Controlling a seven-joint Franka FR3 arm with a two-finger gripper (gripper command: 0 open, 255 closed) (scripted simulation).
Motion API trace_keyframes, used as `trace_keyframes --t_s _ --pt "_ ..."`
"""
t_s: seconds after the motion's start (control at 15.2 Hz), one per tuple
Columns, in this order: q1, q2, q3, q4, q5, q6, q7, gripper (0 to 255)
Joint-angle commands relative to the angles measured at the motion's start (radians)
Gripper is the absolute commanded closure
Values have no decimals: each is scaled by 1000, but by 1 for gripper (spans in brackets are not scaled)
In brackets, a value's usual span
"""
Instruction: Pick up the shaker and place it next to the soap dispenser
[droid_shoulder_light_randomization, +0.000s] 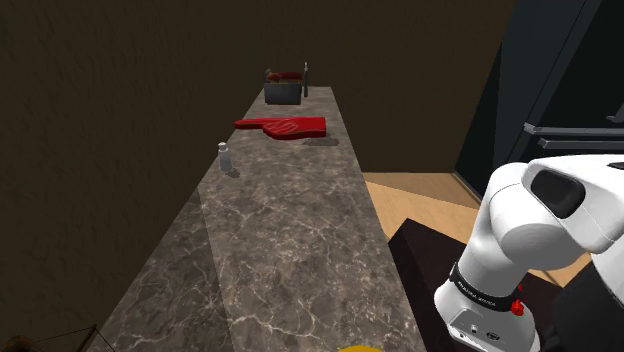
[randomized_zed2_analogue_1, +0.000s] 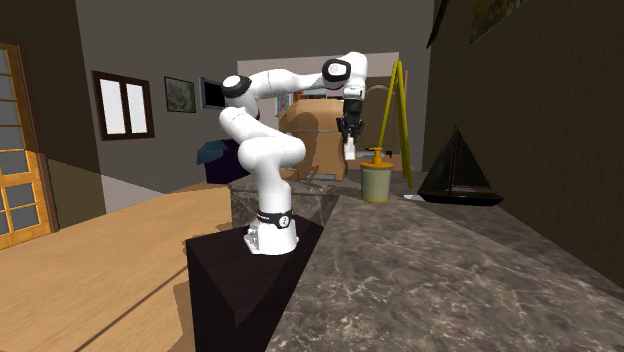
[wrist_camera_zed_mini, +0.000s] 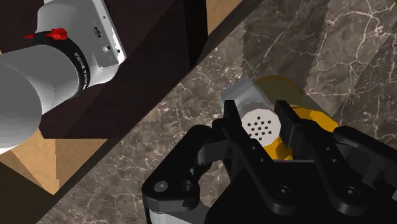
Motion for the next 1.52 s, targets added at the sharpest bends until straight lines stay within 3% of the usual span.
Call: trace_keyframes --t_s 0.0,1.45 --pt "6 -11 14 -25 15 17 -1 255" --pt "48 -73 223 -244 200 213 -30 255"
